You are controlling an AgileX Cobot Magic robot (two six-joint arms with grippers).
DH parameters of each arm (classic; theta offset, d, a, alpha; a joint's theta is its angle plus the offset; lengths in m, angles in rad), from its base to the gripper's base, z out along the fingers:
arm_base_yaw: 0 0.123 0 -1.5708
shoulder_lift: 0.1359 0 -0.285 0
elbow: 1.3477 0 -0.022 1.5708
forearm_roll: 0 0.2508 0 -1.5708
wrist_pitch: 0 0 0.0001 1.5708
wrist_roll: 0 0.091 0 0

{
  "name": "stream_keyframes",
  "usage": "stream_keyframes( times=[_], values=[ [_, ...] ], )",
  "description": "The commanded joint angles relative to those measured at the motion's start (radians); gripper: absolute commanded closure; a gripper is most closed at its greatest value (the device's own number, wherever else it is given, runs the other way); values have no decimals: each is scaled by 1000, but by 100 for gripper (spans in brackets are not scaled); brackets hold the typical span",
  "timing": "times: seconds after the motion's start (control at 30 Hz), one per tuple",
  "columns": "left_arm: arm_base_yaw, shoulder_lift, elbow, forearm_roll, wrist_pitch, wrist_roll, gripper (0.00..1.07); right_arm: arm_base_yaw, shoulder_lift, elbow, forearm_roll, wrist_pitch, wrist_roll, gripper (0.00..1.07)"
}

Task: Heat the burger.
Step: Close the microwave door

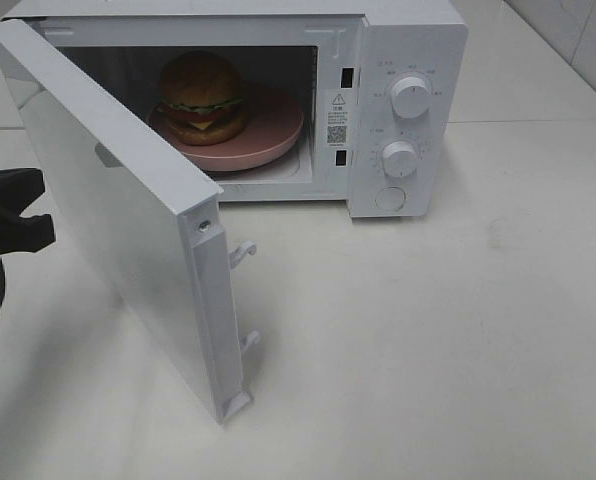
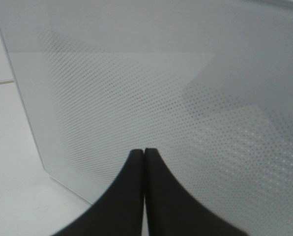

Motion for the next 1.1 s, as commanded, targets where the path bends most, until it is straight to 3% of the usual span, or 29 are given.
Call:
stream_keyframes(
  times=[0.03, 0.23, 0.37, 0.7, 0.77, 0.87, 0.93, 1.1],
  values=[
    [-60, 21, -10, -104, -38, 28, 107, -5, -25, 1, 3, 0, 6, 32],
    [-159, 56, -30, -170, -53, 101, 107, -5, -25, 1, 3, 0, 6, 32],
    [-234, 90, -72, -269, -50, 147, 107, -5, -25, 1, 3, 0, 6, 32],
    [-336, 171, -205, -338, -40, 155, 107, -5, -25, 1, 3, 0, 6, 32],
    [-385, 208, -264, -405, -32, 200, 107, -5, -25, 1, 3, 0, 6, 32],
    [-396, 217, -278, -426, -25, 213, 107, -5, -25, 1, 3, 0, 6, 32],
    [-444, 260, -353, -513, 0, 285, 107, -5, -25, 1, 3, 0, 6, 32],
    [-476, 314, -442, -553, 17, 325, 107, -5, -25, 1, 3, 0, 6, 32]
  ],
)
